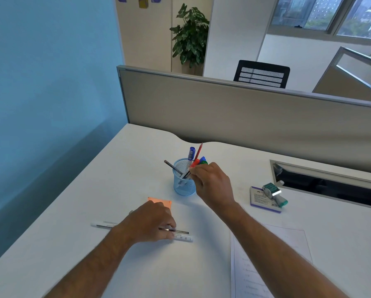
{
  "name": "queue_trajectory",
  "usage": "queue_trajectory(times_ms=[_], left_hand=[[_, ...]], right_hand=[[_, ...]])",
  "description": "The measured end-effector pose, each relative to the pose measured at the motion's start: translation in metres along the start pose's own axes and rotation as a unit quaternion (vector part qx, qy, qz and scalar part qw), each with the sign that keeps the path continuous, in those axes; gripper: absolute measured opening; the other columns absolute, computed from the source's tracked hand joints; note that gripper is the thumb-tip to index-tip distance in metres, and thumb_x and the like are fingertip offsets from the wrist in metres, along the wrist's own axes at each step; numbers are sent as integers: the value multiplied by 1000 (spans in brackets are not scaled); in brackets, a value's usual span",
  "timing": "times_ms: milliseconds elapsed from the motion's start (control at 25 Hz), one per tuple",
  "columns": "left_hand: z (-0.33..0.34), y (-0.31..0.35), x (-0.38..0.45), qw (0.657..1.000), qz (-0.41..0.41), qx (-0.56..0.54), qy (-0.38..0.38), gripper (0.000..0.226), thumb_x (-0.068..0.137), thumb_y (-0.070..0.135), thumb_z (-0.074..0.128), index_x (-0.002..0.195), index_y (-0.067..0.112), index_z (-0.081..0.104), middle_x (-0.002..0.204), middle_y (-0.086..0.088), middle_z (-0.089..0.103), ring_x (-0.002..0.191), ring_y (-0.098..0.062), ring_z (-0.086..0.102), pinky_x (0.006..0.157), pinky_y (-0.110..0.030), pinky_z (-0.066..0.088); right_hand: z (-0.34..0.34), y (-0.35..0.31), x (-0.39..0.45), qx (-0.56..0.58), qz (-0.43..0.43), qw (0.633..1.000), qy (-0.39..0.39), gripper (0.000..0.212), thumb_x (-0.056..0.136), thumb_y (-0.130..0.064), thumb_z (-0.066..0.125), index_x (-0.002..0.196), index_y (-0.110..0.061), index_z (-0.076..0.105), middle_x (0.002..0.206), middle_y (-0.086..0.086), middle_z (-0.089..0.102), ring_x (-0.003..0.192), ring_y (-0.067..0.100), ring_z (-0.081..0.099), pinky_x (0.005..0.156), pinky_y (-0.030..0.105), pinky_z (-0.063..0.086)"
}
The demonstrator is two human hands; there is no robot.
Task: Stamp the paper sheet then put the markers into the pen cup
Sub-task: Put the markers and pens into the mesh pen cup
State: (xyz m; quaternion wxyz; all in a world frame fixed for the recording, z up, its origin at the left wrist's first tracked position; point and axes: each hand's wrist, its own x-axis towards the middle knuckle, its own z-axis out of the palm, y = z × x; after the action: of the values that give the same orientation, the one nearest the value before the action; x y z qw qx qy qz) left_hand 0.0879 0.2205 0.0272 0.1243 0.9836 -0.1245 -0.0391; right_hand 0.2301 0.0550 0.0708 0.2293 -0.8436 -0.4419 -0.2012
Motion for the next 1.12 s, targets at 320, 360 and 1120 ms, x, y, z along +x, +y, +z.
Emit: queue_trajectory(times_ms=[320,360,1120], left_hand=[[13,11,-2,986,91,112,82,21,78,46,66,72,27,72,73,11,66,70,-12,58,63,-26,45],[13,13,-1,987,86,99,88,21,78,44,66,72,26,72,71,10,67,69,-13,59,62,-27,45],[-24,51,23,529,-388,-711,254,38,82,20,78,114,16,59,79,-12,76,65,-21,73,55,-26,57]], right_hand=[[-2,-2,-22,70,71,992,75,22,81,-23,74,102,-16,73,103,1,70,89,16,62,61,25,53],[-4,-2,-25,94,76,988,91,23,81,-23,74,102,-15,72,103,1,70,89,14,62,63,24,54],[-9,-26,-78,197,-90,974,70,24,91,-20,68,113,-13,66,110,-1,71,94,16,64,74,32,57]])
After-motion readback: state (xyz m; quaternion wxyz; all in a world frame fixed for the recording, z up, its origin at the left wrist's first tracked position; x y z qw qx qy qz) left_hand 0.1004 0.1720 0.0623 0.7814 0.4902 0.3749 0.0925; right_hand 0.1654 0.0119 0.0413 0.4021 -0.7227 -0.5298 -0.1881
